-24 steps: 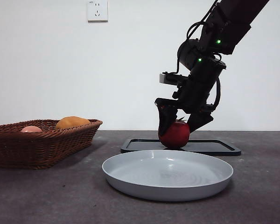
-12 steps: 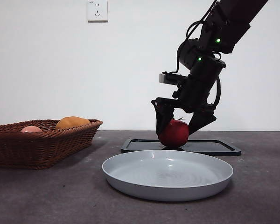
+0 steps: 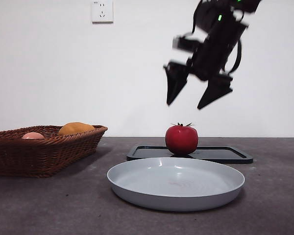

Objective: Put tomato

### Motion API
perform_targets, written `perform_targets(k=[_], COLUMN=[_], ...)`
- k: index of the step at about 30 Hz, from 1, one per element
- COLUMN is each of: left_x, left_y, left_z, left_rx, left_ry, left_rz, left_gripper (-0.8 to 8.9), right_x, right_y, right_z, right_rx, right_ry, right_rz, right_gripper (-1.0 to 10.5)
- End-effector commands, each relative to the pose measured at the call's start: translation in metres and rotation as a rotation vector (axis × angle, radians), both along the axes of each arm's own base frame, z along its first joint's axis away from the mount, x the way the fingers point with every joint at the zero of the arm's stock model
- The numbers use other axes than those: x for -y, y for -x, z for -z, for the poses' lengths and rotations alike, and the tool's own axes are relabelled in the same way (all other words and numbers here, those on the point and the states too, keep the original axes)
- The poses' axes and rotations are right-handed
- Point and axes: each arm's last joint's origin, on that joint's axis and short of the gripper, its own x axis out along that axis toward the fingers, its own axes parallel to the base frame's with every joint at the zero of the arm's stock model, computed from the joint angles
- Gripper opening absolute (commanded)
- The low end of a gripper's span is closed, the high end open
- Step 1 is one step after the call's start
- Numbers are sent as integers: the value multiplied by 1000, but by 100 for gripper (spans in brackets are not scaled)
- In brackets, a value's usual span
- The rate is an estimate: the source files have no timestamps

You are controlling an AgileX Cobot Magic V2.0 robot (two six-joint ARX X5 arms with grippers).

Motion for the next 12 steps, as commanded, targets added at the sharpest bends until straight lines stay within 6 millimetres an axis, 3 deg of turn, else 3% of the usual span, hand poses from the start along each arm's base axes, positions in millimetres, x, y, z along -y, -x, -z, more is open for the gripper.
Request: perform_targets(k=[1, 12], left_x=[1, 1], left_y=[0, 0], left_z=[-6, -6], left_rx=[28, 28], left_ry=[7, 7], left_rz=[14, 14], left_gripper=[504, 504], right_x=[1, 28], right_y=[10, 84], right_z=[-16, -89], right_rx=[-19, -58], right_ry=[-13, -30], right_rz=[-29, -56], right_gripper=[504, 504])
